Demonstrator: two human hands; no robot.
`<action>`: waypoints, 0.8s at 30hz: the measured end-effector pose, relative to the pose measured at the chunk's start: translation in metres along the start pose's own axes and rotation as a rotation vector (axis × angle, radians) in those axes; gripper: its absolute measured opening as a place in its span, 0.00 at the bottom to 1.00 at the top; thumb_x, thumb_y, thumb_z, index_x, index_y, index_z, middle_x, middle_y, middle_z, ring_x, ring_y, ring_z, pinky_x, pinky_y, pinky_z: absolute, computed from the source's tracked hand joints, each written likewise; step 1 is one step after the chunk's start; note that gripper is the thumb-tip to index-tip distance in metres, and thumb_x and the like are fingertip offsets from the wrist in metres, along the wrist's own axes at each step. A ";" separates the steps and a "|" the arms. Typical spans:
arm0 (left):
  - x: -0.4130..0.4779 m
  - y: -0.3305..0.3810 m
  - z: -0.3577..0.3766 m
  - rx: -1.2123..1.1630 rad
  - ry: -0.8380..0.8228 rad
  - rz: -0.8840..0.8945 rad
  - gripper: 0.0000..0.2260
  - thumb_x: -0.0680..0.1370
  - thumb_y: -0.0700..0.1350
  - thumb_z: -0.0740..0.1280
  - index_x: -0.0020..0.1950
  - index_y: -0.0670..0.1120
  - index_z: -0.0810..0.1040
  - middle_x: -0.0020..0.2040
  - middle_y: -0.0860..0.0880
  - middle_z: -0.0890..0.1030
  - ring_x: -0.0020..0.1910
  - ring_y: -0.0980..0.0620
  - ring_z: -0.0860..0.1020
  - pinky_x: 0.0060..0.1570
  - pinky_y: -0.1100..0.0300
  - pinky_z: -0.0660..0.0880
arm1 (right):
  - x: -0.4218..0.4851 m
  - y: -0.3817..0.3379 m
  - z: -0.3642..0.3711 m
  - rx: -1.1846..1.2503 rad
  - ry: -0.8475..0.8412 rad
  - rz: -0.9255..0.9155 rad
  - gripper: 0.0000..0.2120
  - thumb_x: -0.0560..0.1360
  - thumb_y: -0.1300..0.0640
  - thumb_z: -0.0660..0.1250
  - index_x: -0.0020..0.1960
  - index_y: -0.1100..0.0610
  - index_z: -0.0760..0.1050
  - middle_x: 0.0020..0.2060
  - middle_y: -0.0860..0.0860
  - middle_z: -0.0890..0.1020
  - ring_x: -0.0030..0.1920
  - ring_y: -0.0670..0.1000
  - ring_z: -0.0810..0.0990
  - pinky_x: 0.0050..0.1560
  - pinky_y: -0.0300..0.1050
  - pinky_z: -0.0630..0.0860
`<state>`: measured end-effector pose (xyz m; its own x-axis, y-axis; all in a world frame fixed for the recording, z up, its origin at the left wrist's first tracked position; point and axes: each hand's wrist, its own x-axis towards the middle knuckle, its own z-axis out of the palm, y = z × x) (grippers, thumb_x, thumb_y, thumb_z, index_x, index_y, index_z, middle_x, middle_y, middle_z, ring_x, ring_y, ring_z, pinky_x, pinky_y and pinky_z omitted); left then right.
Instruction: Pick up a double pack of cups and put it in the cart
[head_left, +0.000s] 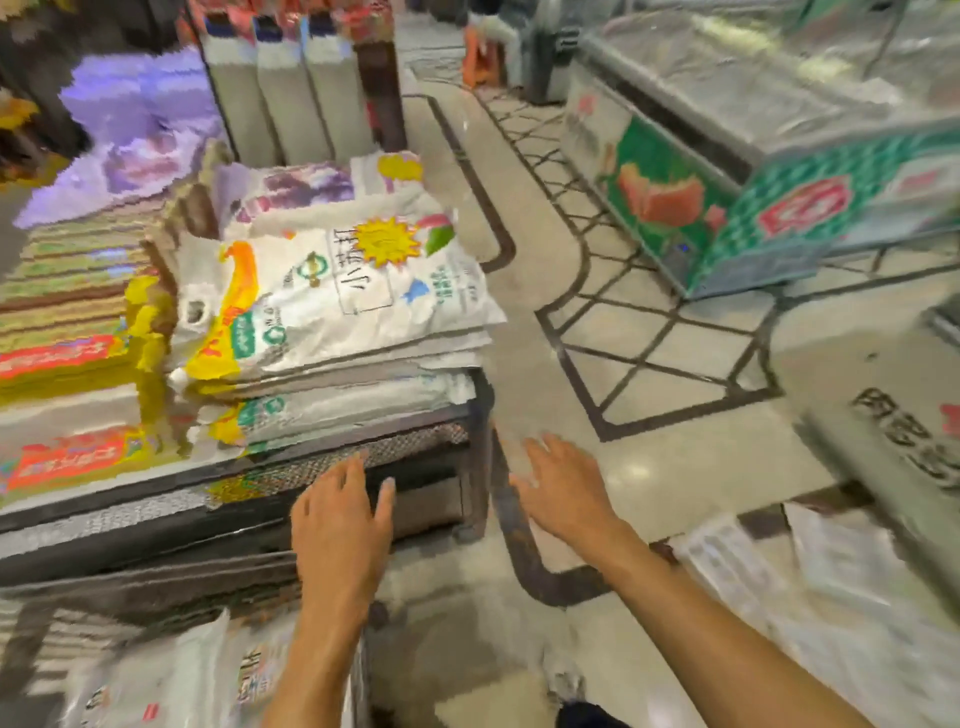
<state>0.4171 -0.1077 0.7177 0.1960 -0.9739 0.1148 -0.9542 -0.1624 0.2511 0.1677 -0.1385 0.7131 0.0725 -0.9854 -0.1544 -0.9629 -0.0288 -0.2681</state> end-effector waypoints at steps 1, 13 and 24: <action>0.002 0.024 0.005 0.001 -0.022 0.074 0.19 0.80 0.54 0.67 0.65 0.44 0.78 0.57 0.43 0.82 0.57 0.40 0.79 0.56 0.46 0.74 | -0.010 0.026 -0.004 0.013 0.015 0.075 0.26 0.81 0.42 0.59 0.76 0.50 0.65 0.74 0.54 0.69 0.71 0.57 0.70 0.71 0.51 0.65; -0.010 0.283 0.094 -0.134 -0.221 0.600 0.20 0.82 0.55 0.63 0.71 0.48 0.76 0.64 0.45 0.81 0.62 0.41 0.79 0.62 0.47 0.73 | -0.126 0.272 -0.014 0.180 0.099 0.715 0.29 0.80 0.39 0.55 0.78 0.49 0.63 0.77 0.54 0.66 0.75 0.57 0.67 0.73 0.51 0.66; -0.065 0.501 0.202 0.064 -0.492 0.627 0.24 0.84 0.61 0.50 0.77 0.54 0.67 0.75 0.53 0.71 0.74 0.49 0.70 0.75 0.51 0.61 | -0.148 0.504 -0.025 0.170 -0.012 0.846 0.27 0.82 0.42 0.58 0.78 0.51 0.63 0.76 0.55 0.66 0.72 0.56 0.69 0.70 0.50 0.65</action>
<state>-0.1192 -0.1582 0.6417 -0.4895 -0.8426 -0.2247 -0.8675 0.4445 0.2231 -0.3352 -0.0113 0.6240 -0.6479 -0.6626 -0.3758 -0.6428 0.7403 -0.1970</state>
